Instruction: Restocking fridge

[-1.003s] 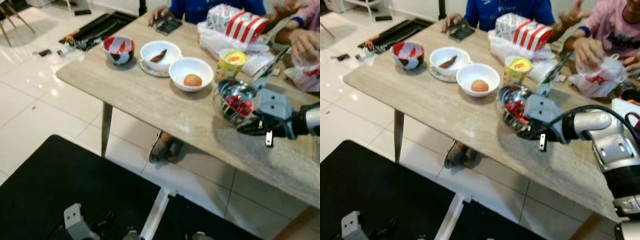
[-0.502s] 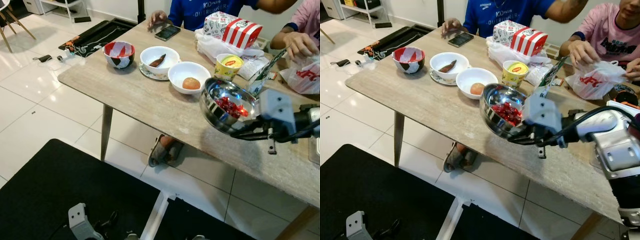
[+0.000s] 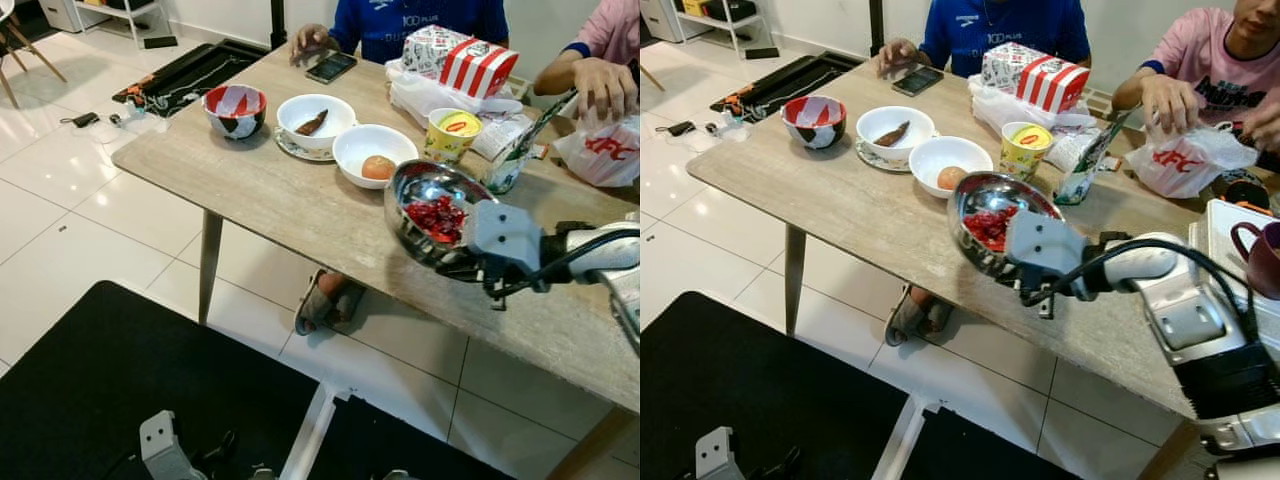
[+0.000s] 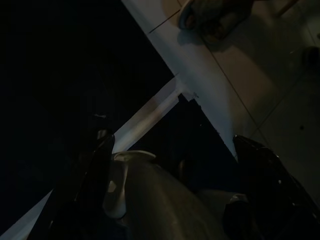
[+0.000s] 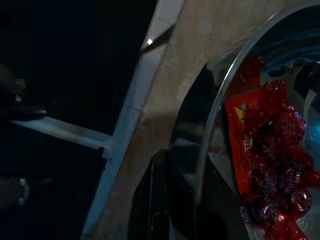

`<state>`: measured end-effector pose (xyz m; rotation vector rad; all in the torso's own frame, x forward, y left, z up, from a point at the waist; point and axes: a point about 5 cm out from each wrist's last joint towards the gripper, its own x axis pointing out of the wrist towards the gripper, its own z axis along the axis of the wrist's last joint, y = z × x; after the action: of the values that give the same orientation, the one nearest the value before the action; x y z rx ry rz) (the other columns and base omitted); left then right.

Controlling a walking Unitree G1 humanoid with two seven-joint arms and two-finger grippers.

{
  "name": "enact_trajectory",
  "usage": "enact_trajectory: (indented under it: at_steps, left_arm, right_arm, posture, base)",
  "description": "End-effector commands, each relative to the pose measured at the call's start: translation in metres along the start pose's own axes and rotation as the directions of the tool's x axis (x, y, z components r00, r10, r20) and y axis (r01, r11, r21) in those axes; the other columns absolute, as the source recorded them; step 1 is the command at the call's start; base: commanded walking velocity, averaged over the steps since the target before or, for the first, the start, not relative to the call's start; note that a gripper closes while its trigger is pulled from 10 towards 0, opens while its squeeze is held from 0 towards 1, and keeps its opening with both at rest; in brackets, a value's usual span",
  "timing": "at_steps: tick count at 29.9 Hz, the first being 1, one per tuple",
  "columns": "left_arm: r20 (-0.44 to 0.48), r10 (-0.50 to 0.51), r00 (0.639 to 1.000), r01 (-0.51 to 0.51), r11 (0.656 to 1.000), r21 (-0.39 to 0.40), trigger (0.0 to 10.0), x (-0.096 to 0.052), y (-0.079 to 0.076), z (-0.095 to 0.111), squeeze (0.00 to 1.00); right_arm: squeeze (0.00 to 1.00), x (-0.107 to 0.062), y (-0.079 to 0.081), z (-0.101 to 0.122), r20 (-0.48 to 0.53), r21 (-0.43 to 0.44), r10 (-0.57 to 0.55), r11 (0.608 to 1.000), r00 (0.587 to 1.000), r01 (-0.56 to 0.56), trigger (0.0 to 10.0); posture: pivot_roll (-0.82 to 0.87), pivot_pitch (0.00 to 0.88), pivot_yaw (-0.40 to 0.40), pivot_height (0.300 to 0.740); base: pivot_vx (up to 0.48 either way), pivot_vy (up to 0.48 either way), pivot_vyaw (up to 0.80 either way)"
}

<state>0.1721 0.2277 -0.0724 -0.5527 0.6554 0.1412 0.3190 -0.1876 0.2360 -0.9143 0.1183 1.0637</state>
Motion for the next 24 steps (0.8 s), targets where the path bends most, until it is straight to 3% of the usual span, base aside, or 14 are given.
enact_trajectory:
  at_steps: [1, 11, 12, 15, 16, 24]
  left_arm:
    - [-0.056, 0.019, 0.998, -0.019, 1.000, -0.013, 10.0, -0.005, 0.002, -0.015, 0.00]
    - [-0.070, 0.027, 0.997, -0.028, 1.000, -0.009, 10.0, -0.005, 0.002, -0.018, 0.00]
    - [-0.071, 0.027, 0.997, -0.028, 1.000, -0.009, 10.0, -0.005, 0.002, -0.018, 0.00]
    - [-0.072, 0.027, 0.997, -0.027, 1.000, -0.009, 10.0, -0.005, 0.002, -0.018, 0.00]
    - [-0.075, 0.030, 0.997, -0.030, 1.000, -0.008, 10.0, -0.006, 0.003, -0.018, 0.00]
    - [-0.077, 0.031, 0.997, -0.032, 0.999, -0.004, 10.0, -0.006, 0.004, -0.018, 0.00]
  right_arm:
    - [0.00, 0.000, -0.001, 0.000, 0.000, -0.015, -0.023, 1.000, 1.000, 0.023, 0.0]
    - [0.00, 0.012, -0.007, 0.000, 0.020, 0.007, -0.113, 0.994, 0.993, 0.113, 0.0]
    - [0.00, 0.013, -0.007, 0.000, 0.025, 0.008, -0.122, 0.992, 0.992, 0.122, 2.9]
    - [0.00, 0.014, -0.008, 0.001, 0.030, 0.008, -0.136, 0.991, 0.990, 0.136, 2.9]
    - [0.00, 0.017, -0.007, 0.005, 0.061, 0.024, -0.138, 0.990, 0.989, 0.136, 10.0]
    - [0.00, 0.024, -0.004, 0.010, 0.119, 0.074, -0.160, 0.986, 0.980, 0.152, 10.0]
  posture:
    - [-0.02, 0.101, -0.037, 0.740]
    - [-0.02, 0.101, -0.037, 0.740]
    - [-0.02, 0.101, -0.037, 0.740]
    - [-0.02, 0.101, -0.037, 0.740]
    - [-0.01, 0.098, -0.031, 0.740]
    - [-0.01, 0.095, -0.027, 0.740]
  base:
    - [0.000, 0.000, 0.00]
    - [-0.218, 0.000, 0.00]
    - [-0.255, 0.000, 0.00]
    - [-0.255, 0.000, 0.00]
    - [-0.270, 0.000, 0.00]
    - [-0.279, 0.000, 0.00]
